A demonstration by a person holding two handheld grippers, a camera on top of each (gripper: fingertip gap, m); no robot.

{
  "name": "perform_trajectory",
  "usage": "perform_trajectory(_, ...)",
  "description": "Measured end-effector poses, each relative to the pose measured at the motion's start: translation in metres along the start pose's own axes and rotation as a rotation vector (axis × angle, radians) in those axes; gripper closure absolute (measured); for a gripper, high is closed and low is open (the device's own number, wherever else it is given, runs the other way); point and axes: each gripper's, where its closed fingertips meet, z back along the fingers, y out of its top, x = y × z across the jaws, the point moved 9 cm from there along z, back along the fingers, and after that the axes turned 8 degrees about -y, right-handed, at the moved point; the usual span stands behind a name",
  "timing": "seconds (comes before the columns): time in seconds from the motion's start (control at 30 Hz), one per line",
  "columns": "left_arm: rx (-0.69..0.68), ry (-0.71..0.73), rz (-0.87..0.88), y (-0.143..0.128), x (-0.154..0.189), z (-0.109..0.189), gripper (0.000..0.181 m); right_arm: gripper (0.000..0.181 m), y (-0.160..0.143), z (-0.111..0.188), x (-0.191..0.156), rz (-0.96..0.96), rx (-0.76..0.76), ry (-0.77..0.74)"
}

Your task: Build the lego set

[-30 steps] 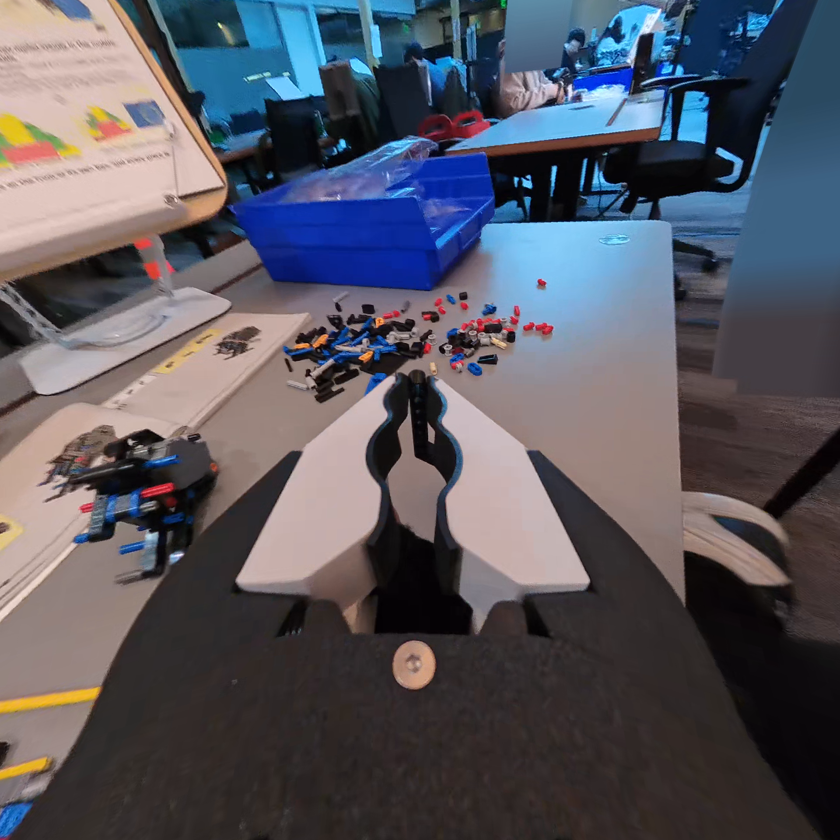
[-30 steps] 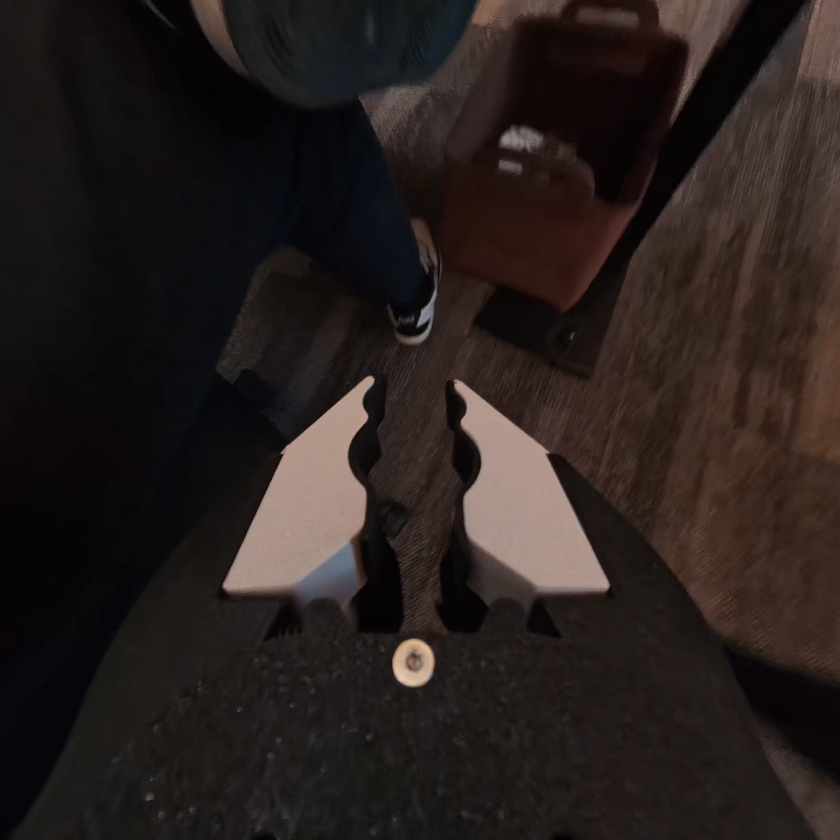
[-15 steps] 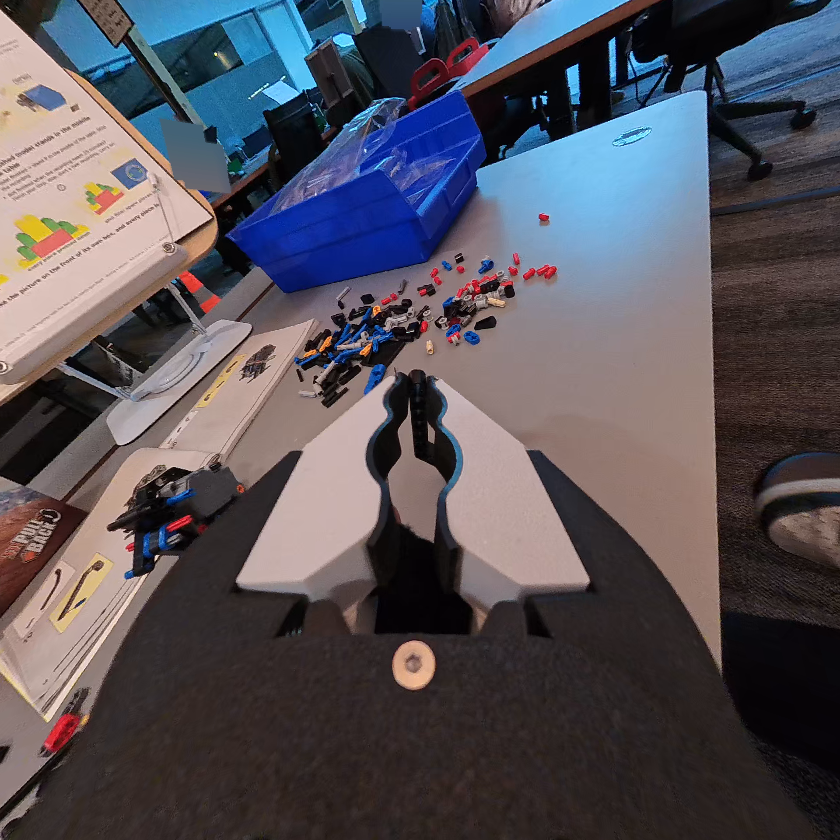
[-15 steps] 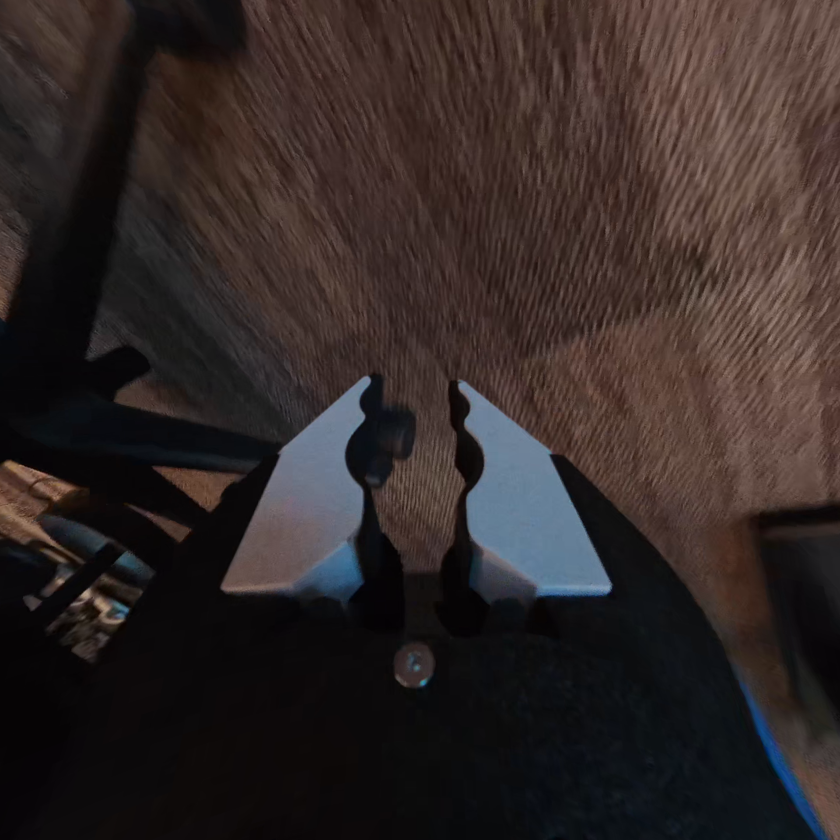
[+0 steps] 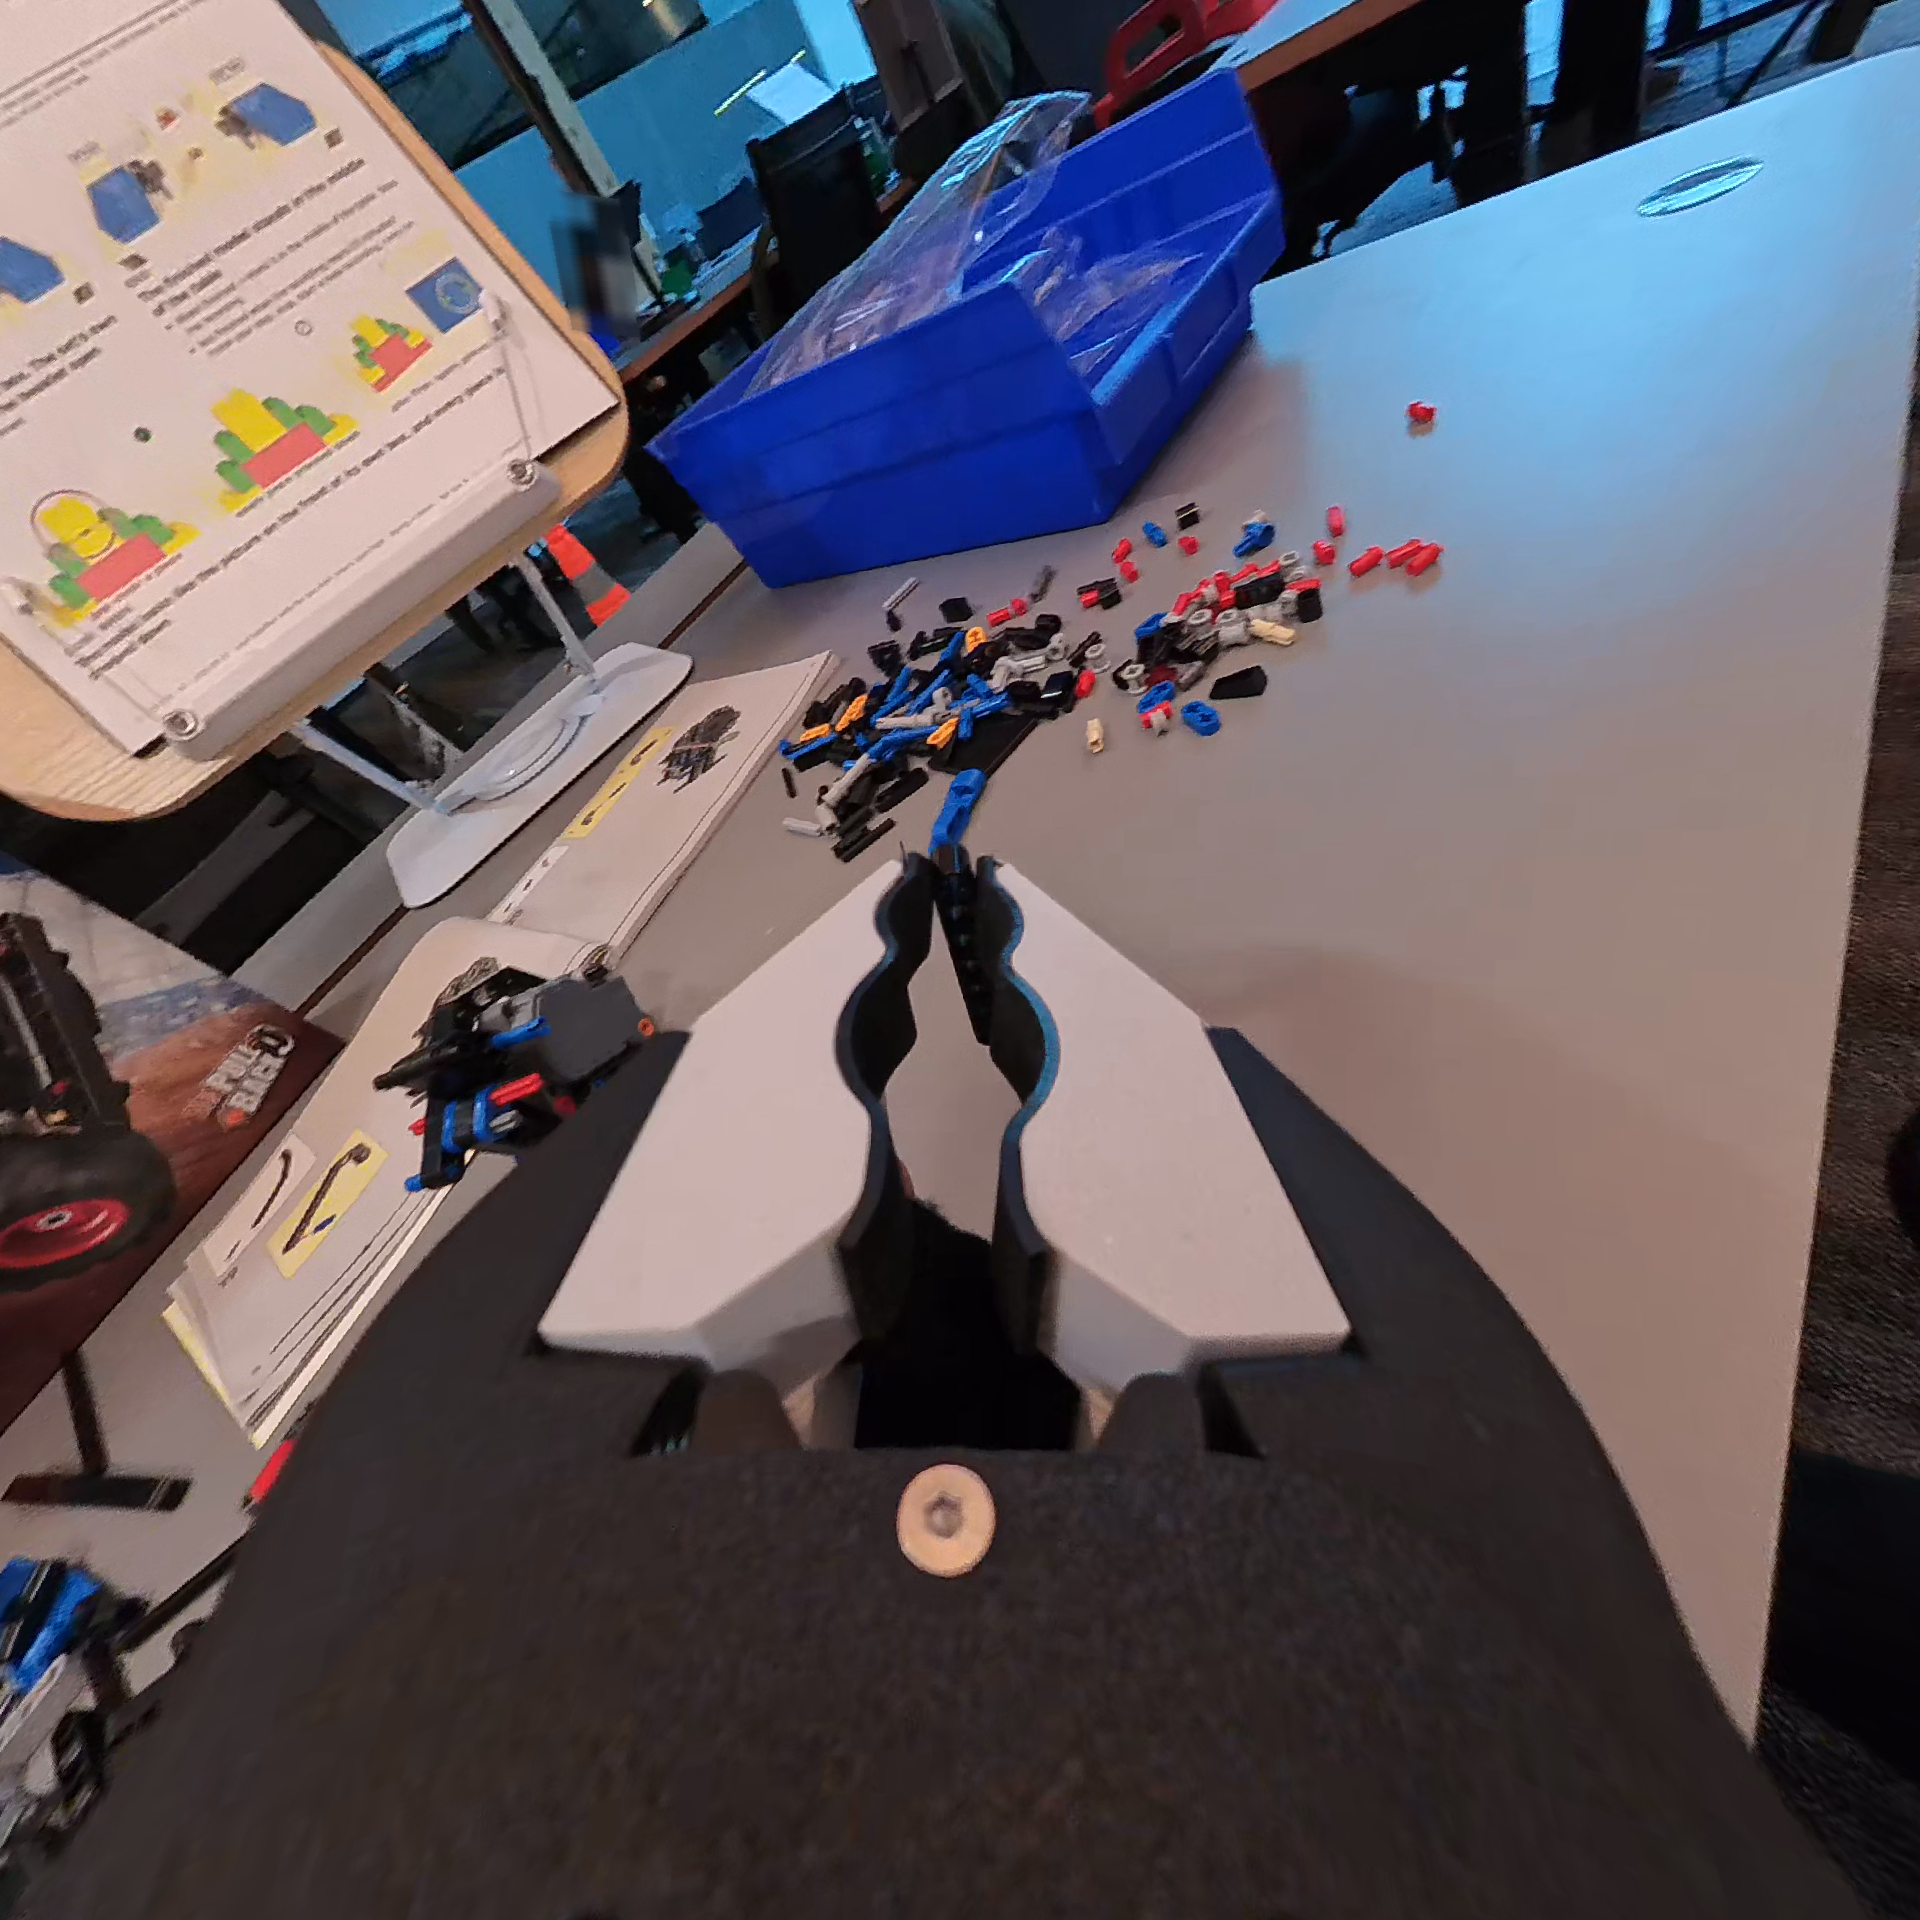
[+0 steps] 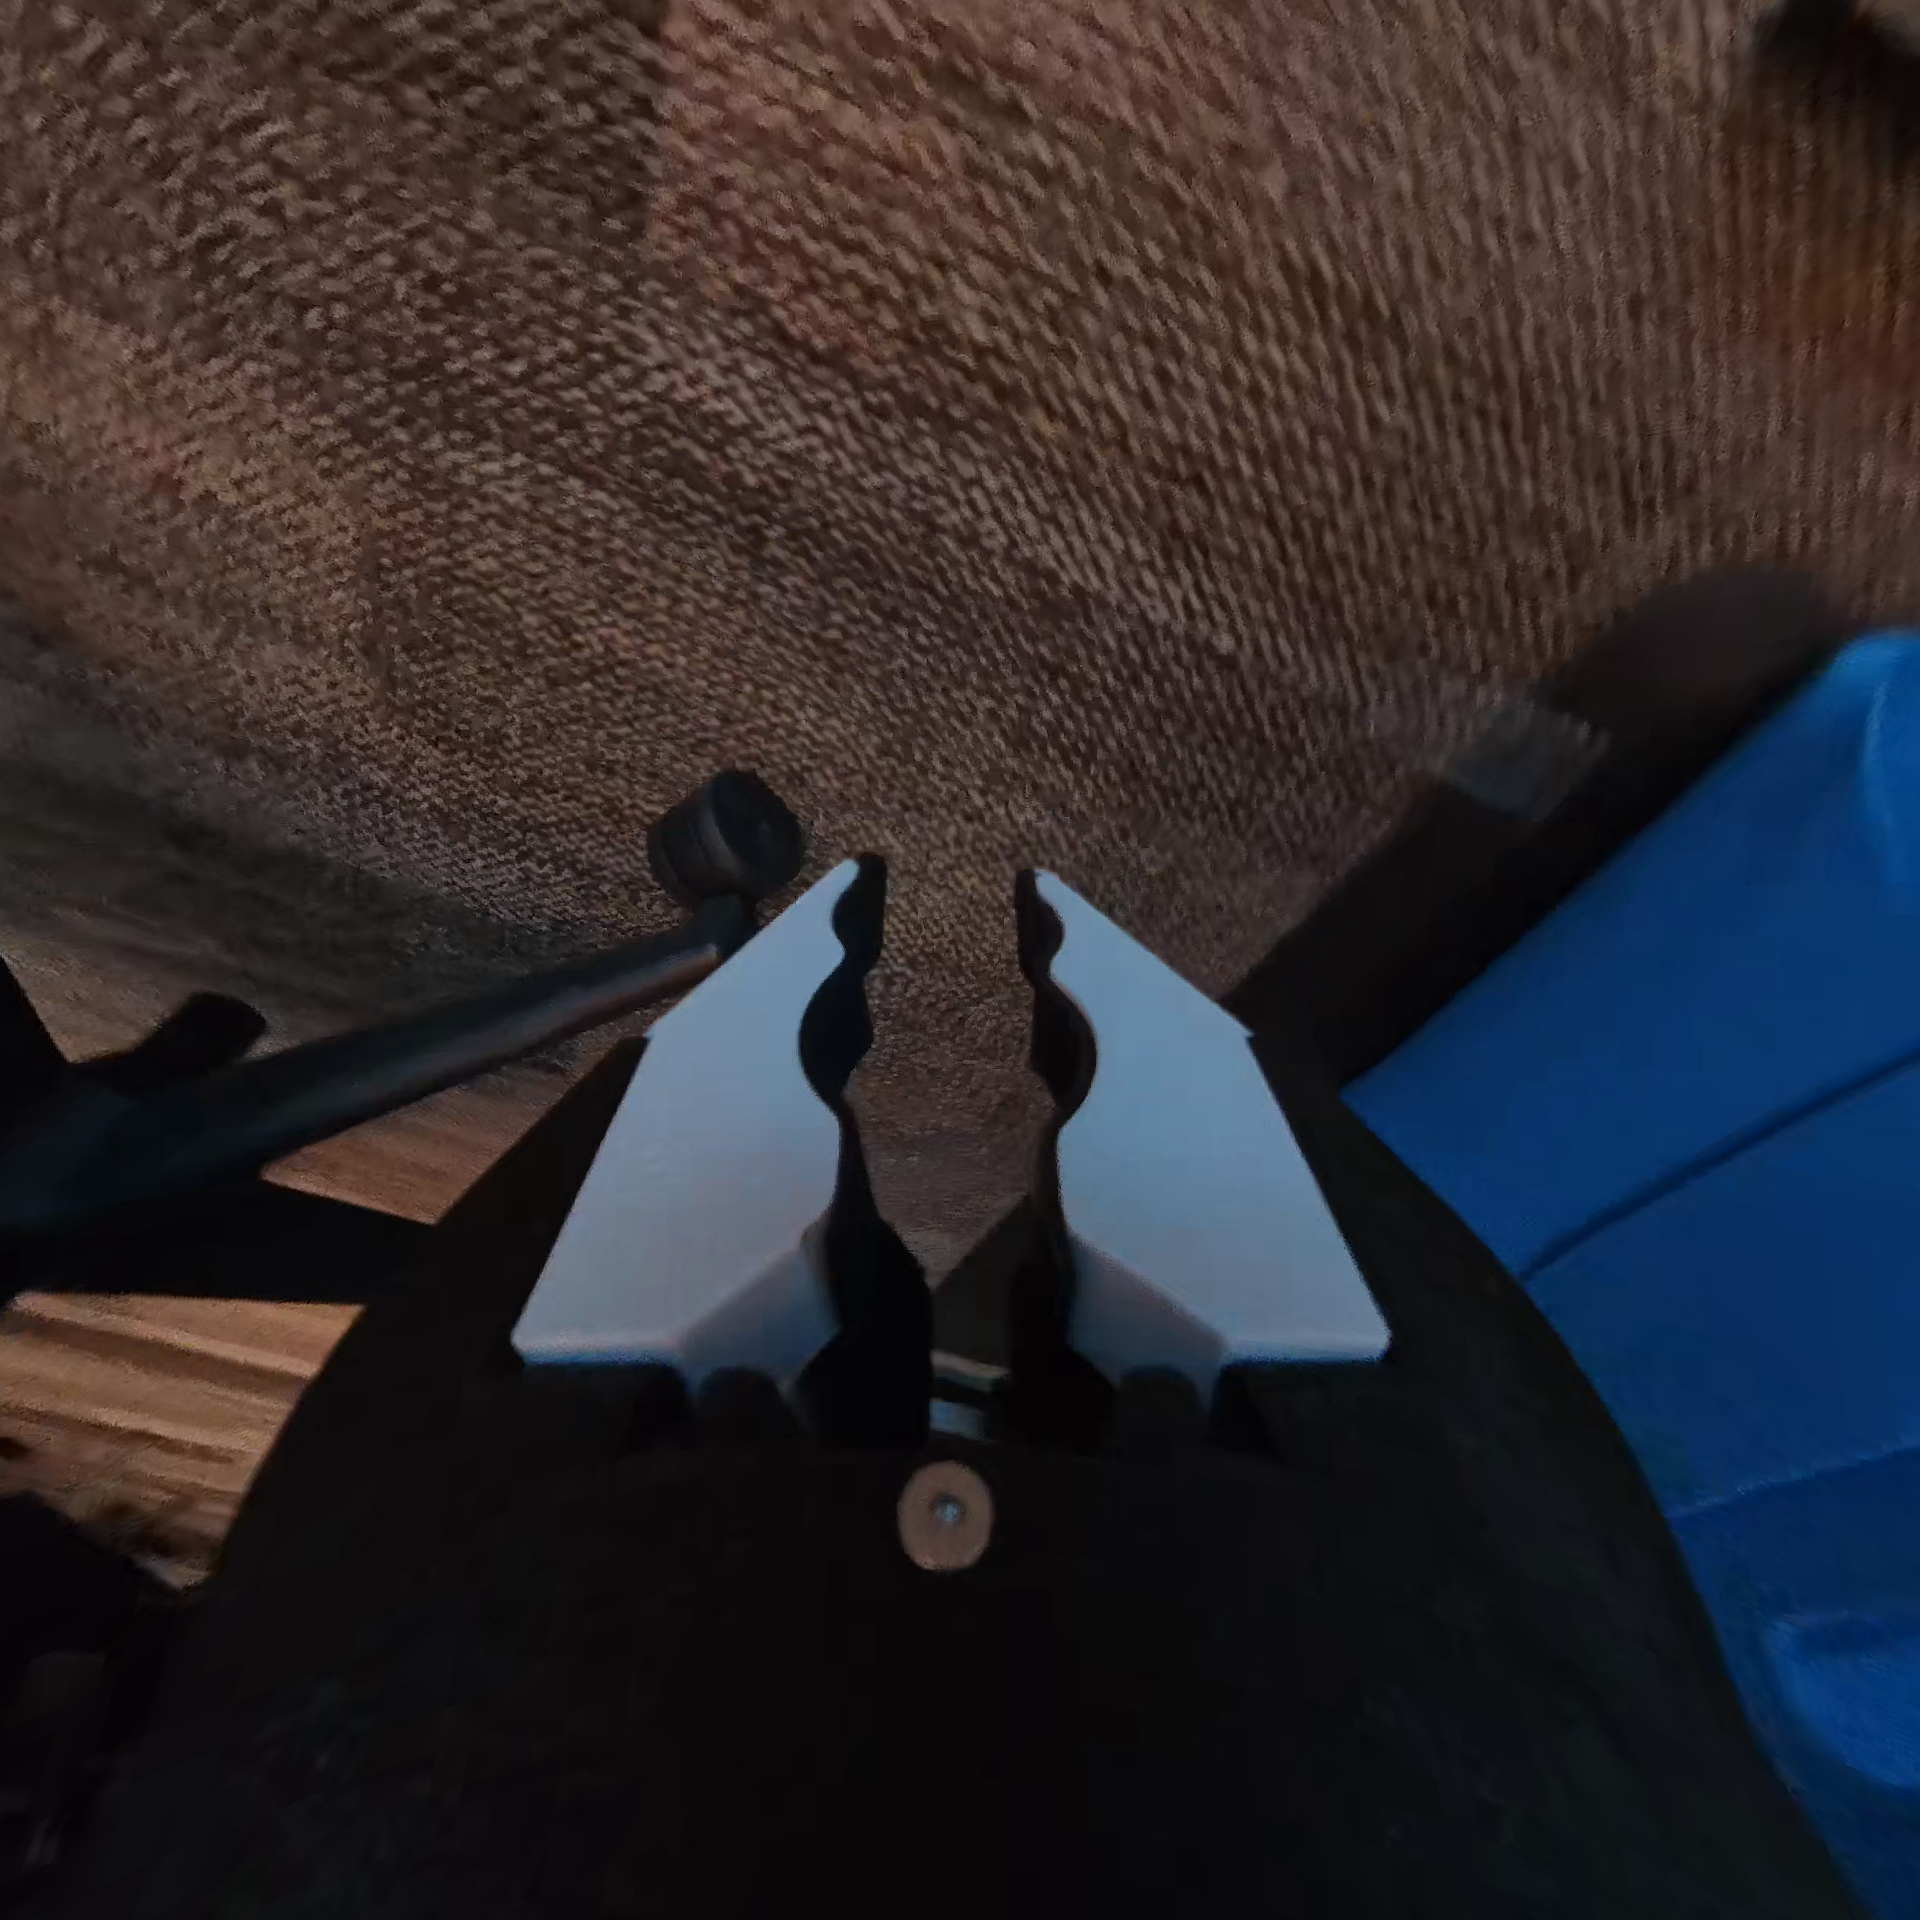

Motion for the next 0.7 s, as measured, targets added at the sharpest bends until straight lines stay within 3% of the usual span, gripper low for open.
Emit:
perform_trajectory(0.17, -0.027, 0.081, 0.011, 0.001, 0.006, 0.007, 0.175, 0.157, -0.078, -0.010, 0.037, -0.148, -0.056, 0.014)
perform_trajectory(0.27, -0.045, 0.151, -0.045, 0.002, 0.014, 0.008, 0.175, 0.157, -0.107, -0.014, 0.042, -0.196, -0.065, 0.042)
perform_trajectory(0.43, -0.103, 0.289, -0.130, 0.002, 0.019, 0.002, 0.175, 0.158, -0.117, -0.027, 0.028, -0.222, -0.065, 0.099)
perform_trajectory(0.7, -0.157, 0.397, -0.074, -0.004, 0.006, 0.006, 0.175, 0.160, -0.117, -0.069, 0.013, -0.258, -0.070, 0.172)
